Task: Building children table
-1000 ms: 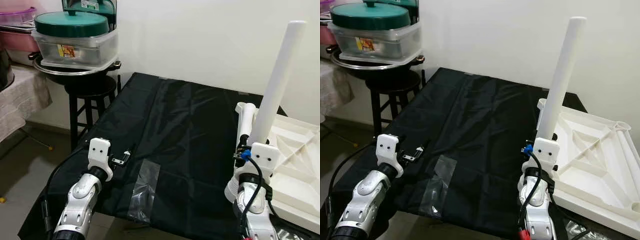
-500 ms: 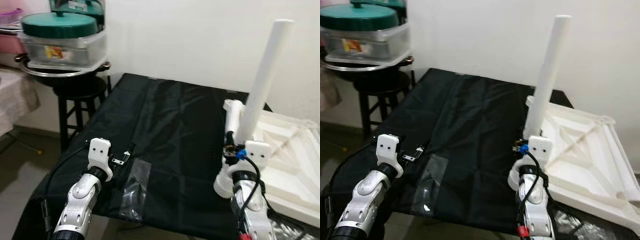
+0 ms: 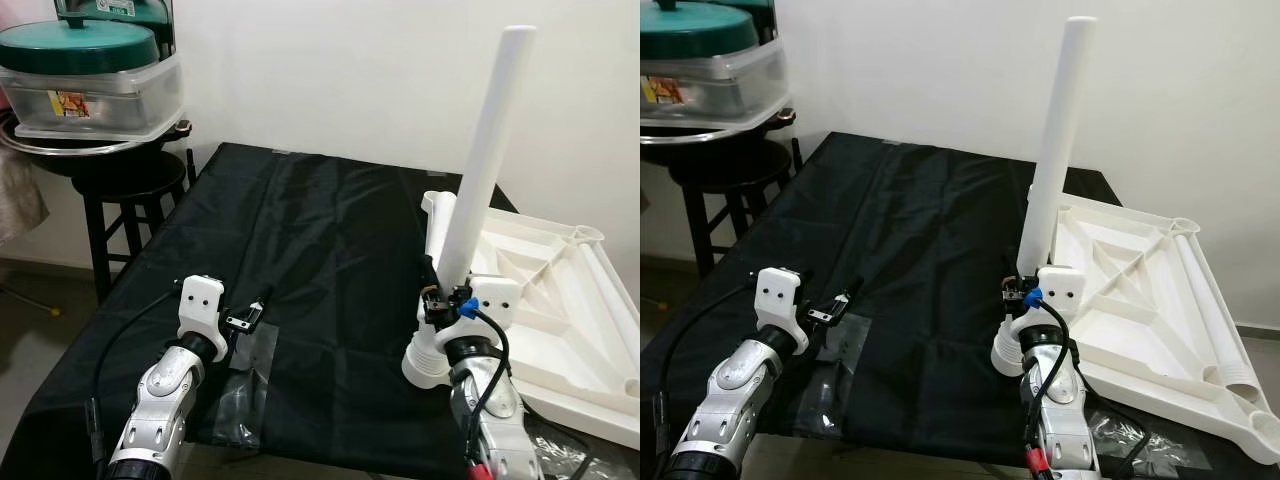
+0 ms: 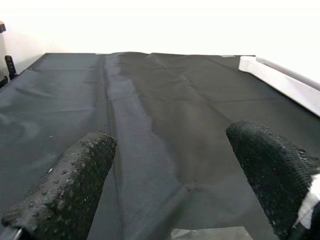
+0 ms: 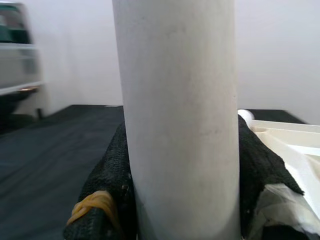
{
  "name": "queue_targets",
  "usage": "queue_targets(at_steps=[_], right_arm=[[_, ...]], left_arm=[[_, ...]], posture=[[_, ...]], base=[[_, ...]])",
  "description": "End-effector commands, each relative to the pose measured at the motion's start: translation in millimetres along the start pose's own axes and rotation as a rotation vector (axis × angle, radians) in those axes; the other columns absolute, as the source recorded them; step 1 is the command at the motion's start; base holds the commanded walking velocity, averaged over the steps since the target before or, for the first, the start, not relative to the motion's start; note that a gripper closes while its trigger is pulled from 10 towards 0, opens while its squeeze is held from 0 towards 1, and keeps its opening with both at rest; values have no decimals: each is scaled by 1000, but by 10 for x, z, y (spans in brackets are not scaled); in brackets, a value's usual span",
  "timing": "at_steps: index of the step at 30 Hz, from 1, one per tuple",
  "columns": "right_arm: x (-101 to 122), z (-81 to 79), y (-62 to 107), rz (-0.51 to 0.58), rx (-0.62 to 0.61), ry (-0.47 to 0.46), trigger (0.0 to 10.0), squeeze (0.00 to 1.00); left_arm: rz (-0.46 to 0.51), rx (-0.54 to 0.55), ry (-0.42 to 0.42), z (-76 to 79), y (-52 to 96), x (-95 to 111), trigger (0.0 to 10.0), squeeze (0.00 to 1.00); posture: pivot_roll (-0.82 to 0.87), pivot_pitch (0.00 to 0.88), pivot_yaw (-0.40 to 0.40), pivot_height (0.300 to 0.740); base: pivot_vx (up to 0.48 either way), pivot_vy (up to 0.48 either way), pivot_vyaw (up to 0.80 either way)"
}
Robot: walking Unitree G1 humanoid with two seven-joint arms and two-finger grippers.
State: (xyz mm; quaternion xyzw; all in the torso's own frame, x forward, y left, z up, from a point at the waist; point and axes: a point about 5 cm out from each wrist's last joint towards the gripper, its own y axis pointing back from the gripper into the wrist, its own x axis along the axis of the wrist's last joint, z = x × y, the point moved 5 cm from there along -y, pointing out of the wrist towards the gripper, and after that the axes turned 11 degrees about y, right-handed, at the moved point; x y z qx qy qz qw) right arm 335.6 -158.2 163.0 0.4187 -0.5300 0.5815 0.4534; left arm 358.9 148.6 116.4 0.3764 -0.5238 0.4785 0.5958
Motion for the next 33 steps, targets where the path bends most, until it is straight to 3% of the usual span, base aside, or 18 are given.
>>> queue_targets(at_steps=[1,2,9,14,20,24,27,28,31,33], right_arm=[[-279,-431,84,-129,137,-179,10000,0],[-230,-538,84,-115,195,-200,10000,0],[-147,-668,104,-88,276,-224,10000,0],[-72,-910,157,-69,408,-257,10000,0],[-49,-997,177,-65,481,-277,10000,0],[13,-1002,169,-47,520,-268,10000,0],[129,-861,85,9,491,-196,10000,0],[231,-758,30,54,471,-127,10000,0],[231,-758,30,54,471,-127,10000,0],[523,-586,-52,154,442,-41,10000,0]], left_arm=[[-17,-2,0,9,1,-60,10000,0],[-17,-3,-2,12,-4,-57,10000,0],[-16,0,-4,4,-12,-49,10000,0],[-18,3,-5,-1,-4,-55,10000,0],[-18,8,-9,-21,5,-55,10000,0],[-19,13,-14,-43,4,-53,10000,0],[-17,22,-21,-66,1,-43,10000,0],[-12,31,-25,-85,0,-31,10000,0],[-12,31,-25,-85,0,-31,10000,0],[-5,48,-29,-125,-4,-10,10000,0]], posture=[[47,0,-88,740],[49,0,-89,740],[48,0,-88,740],[56,0,-90,740],[57,0,-89,740],[57,0,-86,740],[55,0,-85,740],[54,0,-83,740],[54,0,-83,740],[50,0,-79,740]], base=[[0,0,0],[0,0,0],[0,0,0],[0,0,0],[0,0,0],[0,0,0],[0,0,0],[0,0,0],[0,0,0],[0,0,0]])
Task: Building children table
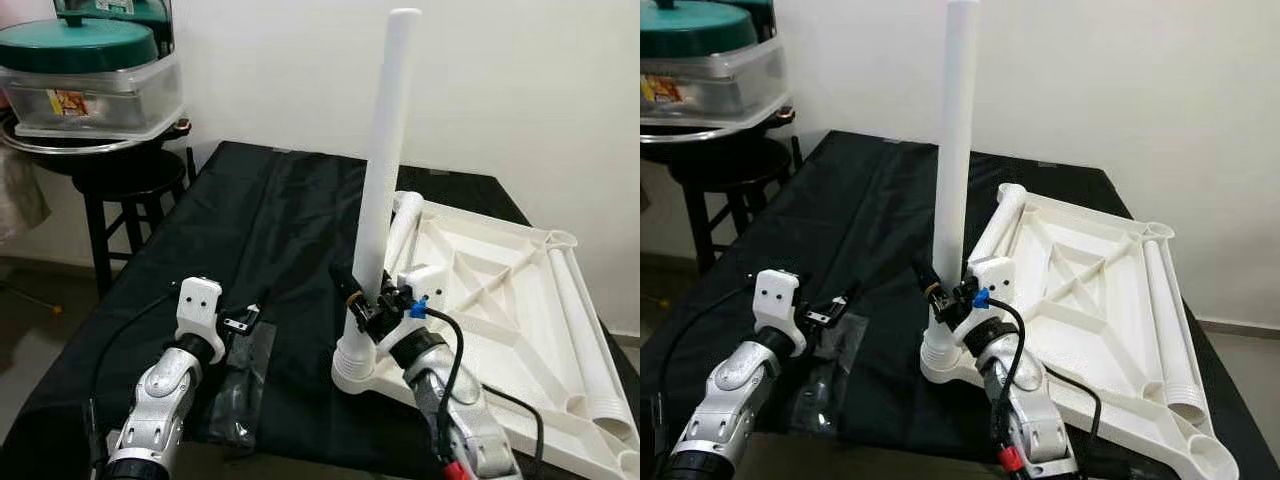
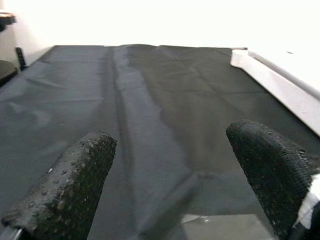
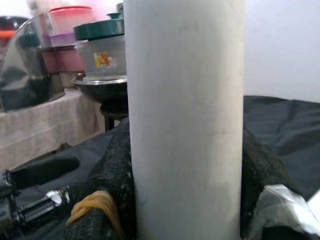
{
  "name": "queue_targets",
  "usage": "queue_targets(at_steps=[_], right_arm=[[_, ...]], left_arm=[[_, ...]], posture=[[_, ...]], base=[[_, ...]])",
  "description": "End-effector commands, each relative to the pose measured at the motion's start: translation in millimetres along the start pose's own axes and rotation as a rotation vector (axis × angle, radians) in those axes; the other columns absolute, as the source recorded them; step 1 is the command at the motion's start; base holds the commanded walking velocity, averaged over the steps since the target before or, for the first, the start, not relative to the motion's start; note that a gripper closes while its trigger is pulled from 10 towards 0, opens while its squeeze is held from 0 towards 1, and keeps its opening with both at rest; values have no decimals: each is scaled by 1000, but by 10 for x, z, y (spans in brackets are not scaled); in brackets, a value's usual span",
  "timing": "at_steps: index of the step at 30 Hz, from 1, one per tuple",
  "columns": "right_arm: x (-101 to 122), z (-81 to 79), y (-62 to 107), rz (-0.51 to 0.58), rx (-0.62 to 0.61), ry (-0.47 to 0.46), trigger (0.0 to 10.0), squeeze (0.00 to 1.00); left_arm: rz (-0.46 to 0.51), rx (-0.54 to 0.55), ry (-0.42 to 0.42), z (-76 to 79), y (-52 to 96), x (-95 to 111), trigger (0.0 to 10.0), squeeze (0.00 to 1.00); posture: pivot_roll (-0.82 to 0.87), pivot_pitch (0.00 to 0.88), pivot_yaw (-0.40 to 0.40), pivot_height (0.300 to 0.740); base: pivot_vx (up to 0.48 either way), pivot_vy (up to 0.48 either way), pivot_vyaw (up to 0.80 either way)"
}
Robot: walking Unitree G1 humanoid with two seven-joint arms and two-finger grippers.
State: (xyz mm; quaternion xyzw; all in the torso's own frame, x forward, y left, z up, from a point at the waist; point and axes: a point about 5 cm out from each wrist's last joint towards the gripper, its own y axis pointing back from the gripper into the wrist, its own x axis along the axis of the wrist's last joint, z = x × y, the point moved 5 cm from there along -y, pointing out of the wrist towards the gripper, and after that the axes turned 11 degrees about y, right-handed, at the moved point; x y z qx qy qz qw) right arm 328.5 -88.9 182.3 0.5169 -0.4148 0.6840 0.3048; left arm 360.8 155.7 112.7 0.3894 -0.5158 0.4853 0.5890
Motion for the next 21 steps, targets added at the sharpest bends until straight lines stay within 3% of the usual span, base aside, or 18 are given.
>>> queue_targets(at_steps=[1,4,7,14,18,20,21], right_arm=[[265,87,-34,77,-13,61,10000,0],[707,129,-33,203,-3,111,10000,0],[834,113,-33,240,3,133,10000,0],[993,118,-43,284,2,152,10000,0],[1005,191,-49,281,-32,167,10000,0],[917,346,-49,230,-112,199,10000,0],[917,346,-49,230,-112,199,10000,0]], left_arm=[[1,12,-24,-46,-8,14,10000,0],[3,19,-24,-61,-17,17,10000,0],[3,18,-23,-52,-24,15,10000,0],[3,15,-19,-37,-33,8,10000,0],[2,15,-20,-30,-35,0,10000,0],[-4,4,-22,-16,-29,-12,10000,0],[-4,4,-22,-16,-29,-12,10000,0]], posture=[[50,0,-79,740],[45,0,-73,740],[41,0,-71,740],[36,0,-70,740],[36,0,-73,740],[41,0,-78,740],[41,0,-78,740]], base=[[0,0,0],[0,0,0],[0,0,0],[0,0,0],[0,0,0],[0,0,0],[0,0,0]])
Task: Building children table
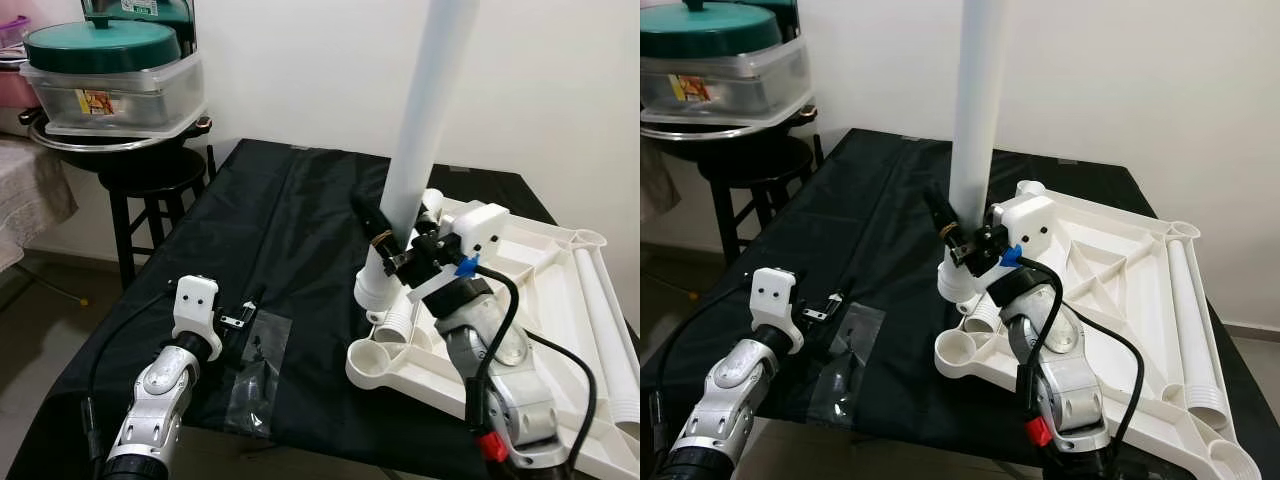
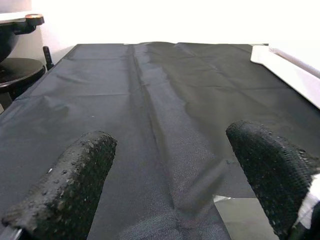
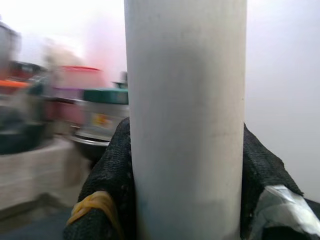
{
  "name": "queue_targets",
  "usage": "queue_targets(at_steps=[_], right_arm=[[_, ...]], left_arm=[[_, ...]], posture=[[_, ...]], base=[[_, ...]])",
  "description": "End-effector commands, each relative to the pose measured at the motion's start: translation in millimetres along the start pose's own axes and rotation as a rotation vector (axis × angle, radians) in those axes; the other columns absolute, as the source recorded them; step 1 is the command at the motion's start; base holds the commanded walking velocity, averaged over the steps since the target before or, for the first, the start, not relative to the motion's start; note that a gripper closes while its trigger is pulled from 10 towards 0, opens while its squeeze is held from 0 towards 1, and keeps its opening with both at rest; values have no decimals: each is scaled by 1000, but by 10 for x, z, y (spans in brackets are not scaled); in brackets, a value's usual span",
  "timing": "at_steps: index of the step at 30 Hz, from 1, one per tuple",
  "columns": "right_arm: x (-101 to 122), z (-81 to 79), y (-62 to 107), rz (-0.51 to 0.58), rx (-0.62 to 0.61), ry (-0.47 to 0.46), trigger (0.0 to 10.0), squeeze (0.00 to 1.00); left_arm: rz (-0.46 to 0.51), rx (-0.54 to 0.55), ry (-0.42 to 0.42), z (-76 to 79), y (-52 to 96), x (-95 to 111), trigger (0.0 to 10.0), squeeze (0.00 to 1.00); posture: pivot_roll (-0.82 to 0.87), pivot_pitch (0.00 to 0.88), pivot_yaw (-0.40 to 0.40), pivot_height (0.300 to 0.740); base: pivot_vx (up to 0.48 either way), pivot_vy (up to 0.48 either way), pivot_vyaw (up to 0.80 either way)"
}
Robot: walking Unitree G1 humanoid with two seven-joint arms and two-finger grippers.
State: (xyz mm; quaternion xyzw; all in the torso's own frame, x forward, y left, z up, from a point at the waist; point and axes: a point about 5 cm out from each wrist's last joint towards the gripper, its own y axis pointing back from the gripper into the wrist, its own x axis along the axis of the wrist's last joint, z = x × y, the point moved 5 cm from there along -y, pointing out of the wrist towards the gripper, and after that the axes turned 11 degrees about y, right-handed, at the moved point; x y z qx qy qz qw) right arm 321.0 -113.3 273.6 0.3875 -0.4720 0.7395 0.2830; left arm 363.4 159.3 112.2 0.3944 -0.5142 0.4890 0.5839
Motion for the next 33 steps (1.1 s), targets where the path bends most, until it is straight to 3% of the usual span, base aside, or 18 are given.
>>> queue_targets(at_steps=[1,6,20,24,33], right_arm=[[-23,122,2,-14,-58,34,10000,0],[-13,266,-6,-24,-139,73,10000,0],[-45,220,-90,-45,-142,106,10000,0],[-89,214,-117,-69,-148,137,10000,0],[-104,222,-131,-65,-163,113,10000,0]], left_arm=[[-5,-14,-19,30,-7,-10,10000,0],[21,-25,-25,44,-7,55,10000,0],[65,-25,-37,49,-42,193,10000,0],[69,-26,-34,61,-44,201,10000,0],[72,-25,-33,58,-44,209,10000,0]], posture=[[42,0,-78,740],[47,0,-79,740],[53,0,-80,740],[57,0,-86,740],[59,0,-85,740]], base=[[0,0,0],[0,-425,0],[0,-480,0],[0,-480,800],[0,-480,531]])
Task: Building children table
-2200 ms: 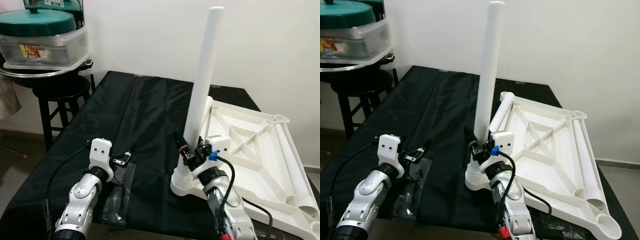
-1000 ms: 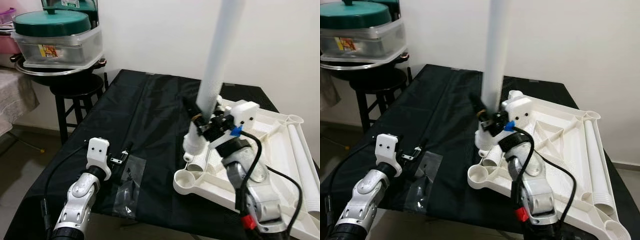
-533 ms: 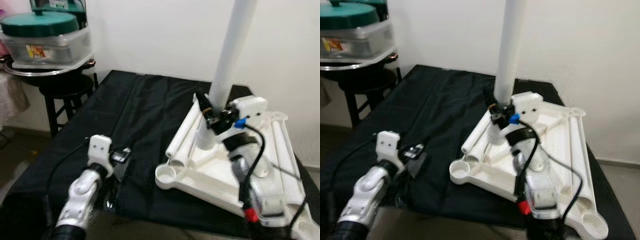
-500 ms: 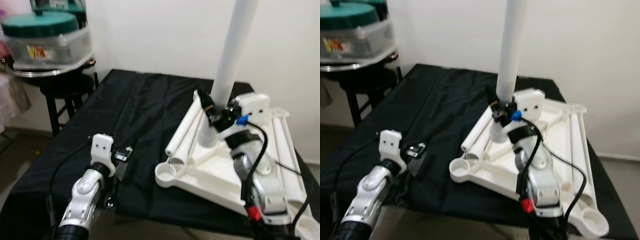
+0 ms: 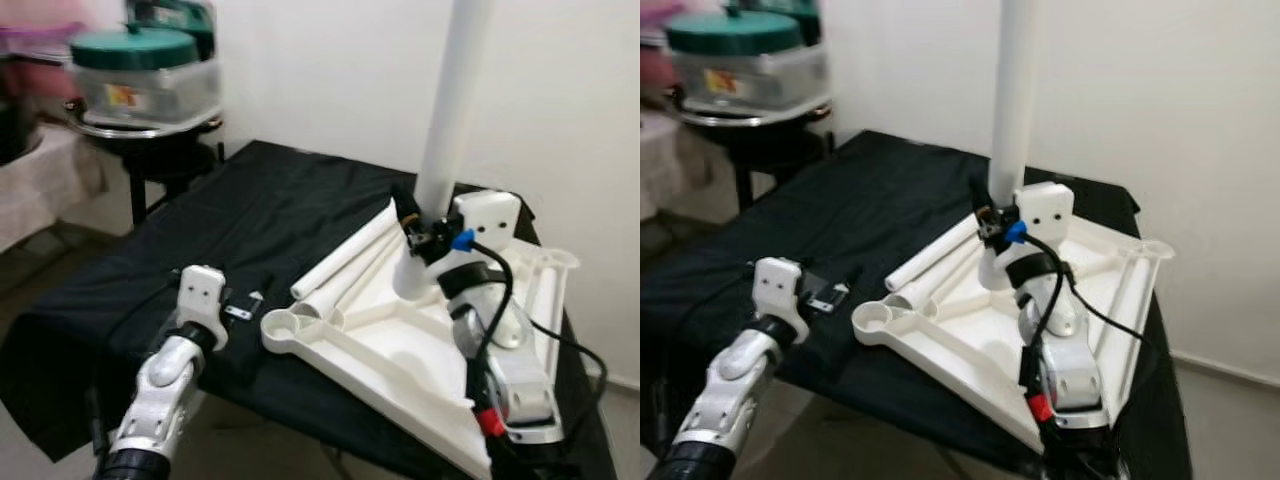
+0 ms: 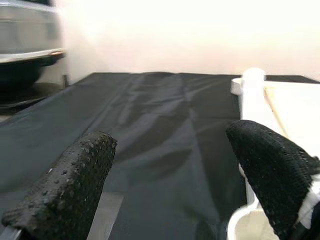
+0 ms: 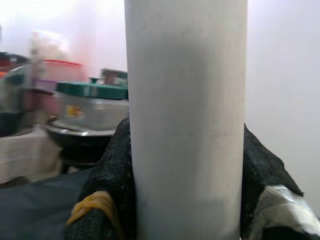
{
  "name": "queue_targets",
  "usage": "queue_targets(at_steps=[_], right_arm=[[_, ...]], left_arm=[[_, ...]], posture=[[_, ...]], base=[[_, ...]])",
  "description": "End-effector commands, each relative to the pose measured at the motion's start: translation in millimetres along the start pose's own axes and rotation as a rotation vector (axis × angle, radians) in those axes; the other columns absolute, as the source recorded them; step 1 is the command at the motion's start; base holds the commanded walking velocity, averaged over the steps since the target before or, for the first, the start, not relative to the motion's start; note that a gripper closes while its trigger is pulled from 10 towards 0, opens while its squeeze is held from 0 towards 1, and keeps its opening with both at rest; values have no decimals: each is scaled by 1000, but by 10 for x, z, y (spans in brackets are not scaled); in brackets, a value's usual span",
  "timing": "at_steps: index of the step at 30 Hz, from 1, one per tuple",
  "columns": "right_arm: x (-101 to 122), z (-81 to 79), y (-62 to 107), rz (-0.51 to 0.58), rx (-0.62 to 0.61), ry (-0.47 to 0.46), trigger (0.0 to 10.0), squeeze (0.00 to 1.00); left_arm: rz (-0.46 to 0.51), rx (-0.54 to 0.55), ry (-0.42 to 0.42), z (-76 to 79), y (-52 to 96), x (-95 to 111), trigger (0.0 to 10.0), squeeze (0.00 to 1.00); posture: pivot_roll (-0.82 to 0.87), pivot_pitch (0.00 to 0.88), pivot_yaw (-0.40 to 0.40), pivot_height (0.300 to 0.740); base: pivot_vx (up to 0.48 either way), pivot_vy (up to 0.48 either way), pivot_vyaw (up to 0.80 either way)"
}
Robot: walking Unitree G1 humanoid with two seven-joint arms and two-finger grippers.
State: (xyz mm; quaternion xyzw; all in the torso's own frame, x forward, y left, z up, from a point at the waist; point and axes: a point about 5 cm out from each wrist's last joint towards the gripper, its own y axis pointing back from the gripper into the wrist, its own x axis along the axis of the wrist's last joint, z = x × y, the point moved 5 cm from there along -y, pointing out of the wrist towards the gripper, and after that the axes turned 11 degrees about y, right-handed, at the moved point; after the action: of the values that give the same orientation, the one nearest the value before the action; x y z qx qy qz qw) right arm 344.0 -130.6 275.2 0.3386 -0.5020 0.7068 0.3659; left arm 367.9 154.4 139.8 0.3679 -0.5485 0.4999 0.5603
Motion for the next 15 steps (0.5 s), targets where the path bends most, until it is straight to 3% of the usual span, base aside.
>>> queue_targets(at_steps=[1,15], right_arm=[[17,-7,-10,8,2,6,10000,0],[-15,34,-12,5,-26,-3,10000,0]], left_arm=[[-18,8,-3,-19,26,-53,10000,0],[-16,7,1,-15,16,-46,10000,0]], posture=[[59,0,-84,740],[59,0,-82,740]], base=[[0,-480,0],[0,-480,0]])
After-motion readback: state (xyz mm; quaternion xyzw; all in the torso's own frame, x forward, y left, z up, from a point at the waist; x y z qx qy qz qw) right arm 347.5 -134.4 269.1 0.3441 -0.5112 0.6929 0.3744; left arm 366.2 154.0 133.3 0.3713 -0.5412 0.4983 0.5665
